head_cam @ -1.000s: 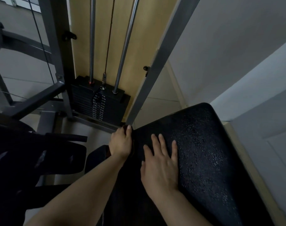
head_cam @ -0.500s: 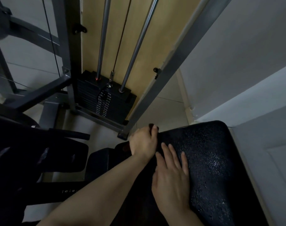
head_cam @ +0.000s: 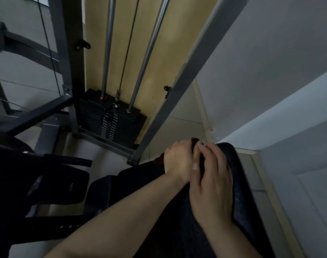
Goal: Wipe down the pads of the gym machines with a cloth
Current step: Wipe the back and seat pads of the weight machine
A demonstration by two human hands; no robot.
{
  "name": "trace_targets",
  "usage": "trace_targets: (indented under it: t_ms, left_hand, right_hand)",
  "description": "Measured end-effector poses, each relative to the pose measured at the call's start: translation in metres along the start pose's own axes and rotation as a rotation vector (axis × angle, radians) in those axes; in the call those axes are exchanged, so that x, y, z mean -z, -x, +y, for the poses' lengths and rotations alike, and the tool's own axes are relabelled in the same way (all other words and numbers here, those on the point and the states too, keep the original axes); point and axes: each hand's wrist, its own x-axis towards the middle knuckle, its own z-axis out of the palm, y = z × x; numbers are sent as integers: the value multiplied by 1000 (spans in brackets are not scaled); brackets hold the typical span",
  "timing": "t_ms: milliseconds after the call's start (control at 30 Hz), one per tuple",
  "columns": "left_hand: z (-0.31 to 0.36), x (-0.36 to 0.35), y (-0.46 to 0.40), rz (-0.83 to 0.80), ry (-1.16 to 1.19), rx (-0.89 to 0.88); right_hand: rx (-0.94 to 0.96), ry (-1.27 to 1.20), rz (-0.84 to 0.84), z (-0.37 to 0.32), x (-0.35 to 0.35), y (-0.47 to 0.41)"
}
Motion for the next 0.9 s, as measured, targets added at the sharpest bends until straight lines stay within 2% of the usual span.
trace_targets:
  t_ms: [133, 233, 367, 467, 533, 567, 633, 700, 767, 800, 900]
  left_hand:
    - [25, -4, -5, 14, -53, -108]
    - [47, -4, -7, 126, -107, -225]
    - [69, -9, 7, 180, -37, -467]
    - [77, -11, 22, -2, 33, -621]
    - [75, -7, 28, -100, 290, -660]
    - [75, -3, 30, -100, 493, -614]
    - [75, 4, 35, -3, 902, -387]
    - [75, 6, 38, 199, 1081, -138]
    - [67, 6, 42, 397, 929, -24]
    - [58, 3, 44, 443, 813, 5]
    - [34, -1, 54, 343, 609, 172]
  right_hand:
    - [15, 77, -8, 17, 18, -27]
    - [31, 106, -47, 28, 26, -33]
    - [-24, -57, -52, 36, 37, -40]
    - [-170, -307, -5, 40, 54, -52]
    - [-245, -499, -56, 41, 64, -64]
    - [-279, -581, -107, 41, 66, -70]
    - [-351, -649, -260, 42, 63, -76]
    - [-330, -423, -426, 43, 53, -73]
    - [-151, -3, -519, 44, 46, -65]
    - [-53, 166, -514, 45, 44, -62]
    - [36, 371, -487, 46, 43, -54]
